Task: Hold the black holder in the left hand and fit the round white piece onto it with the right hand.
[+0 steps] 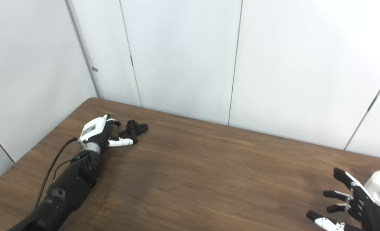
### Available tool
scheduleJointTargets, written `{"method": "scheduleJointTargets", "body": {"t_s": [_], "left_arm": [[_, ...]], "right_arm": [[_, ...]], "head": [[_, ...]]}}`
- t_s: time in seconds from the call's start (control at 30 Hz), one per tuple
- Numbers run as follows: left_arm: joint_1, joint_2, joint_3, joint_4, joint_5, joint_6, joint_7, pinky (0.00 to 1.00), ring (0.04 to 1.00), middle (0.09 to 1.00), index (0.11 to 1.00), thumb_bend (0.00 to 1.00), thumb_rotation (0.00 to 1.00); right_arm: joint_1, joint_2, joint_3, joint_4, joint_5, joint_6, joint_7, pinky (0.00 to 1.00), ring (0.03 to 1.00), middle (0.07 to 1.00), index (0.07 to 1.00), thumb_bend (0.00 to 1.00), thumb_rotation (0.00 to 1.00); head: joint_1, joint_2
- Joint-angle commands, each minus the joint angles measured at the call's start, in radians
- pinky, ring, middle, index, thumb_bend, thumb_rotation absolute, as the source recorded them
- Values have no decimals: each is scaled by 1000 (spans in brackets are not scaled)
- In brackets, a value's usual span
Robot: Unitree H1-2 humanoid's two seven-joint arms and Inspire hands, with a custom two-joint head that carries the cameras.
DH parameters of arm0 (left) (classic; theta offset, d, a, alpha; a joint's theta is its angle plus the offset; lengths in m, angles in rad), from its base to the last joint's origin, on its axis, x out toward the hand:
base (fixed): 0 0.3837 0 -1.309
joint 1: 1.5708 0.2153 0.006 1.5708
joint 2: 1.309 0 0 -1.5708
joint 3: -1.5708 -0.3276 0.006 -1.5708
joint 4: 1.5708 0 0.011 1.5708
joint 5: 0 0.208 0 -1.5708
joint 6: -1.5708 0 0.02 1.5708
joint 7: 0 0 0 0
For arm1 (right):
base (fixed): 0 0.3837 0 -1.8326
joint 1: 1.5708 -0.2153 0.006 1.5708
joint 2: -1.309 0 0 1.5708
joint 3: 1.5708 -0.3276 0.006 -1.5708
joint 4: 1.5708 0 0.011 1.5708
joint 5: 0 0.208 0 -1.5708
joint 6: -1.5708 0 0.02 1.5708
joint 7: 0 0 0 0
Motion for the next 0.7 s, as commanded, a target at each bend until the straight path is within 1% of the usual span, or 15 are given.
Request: {"method": "scheduleJointTargets", "body": {"t_s": [0.0, 0.2, 0.37, 0.5, 0.57, 0.67], "left_arm": [[-38, 0, 6, 4, -26, -13, -4, 935, 1000, 1000, 751, 856, 430], [-39, -10, 9, 29, -84, -47, -15, 947, 1000, 1000, 739, 838, 385], [-32, -18, -6, 21, -81, -40, -21, 918, 1000, 1000, 740, 833, 356], [-31, -23, -18, 30, -80, -48, -18, 912, 1000, 999, 734, 825, 351], [-30, -29, -23, 32, -82, -46, -17, 924, 1000, 998, 730, 813, 329], [-28, -35, -37, 32, -77, -38, -20, 926, 1000, 1000, 736, 802, 339]], "right_arm": [[-18, -7, -9, -47, -3, -12, -11, 503, 692, 885, 865, 550, 0], [-14, -5, -8, -58, -13, -11, -13, 500, 689, 883, 863, 554, 0], [-12, -5, -9, -64, -21, -8, -13, 496, 680, 877, 858, 560, 0], [-13, -3, -10, -70, -20, 2, -13, 505, 685, 883, 863, 556, 0], [-16, -4, -9, -73, -21, 5, -12, 500, 678, 881, 864, 555, 0], [-20, -3, -10, -69, -11, 5, -9, 501, 677, 881, 866, 554, 0]], "head": [[-1, 2], [-8, 8], [-9, 15], [-14, 20], [-15, 23], [-16, 25]]}}
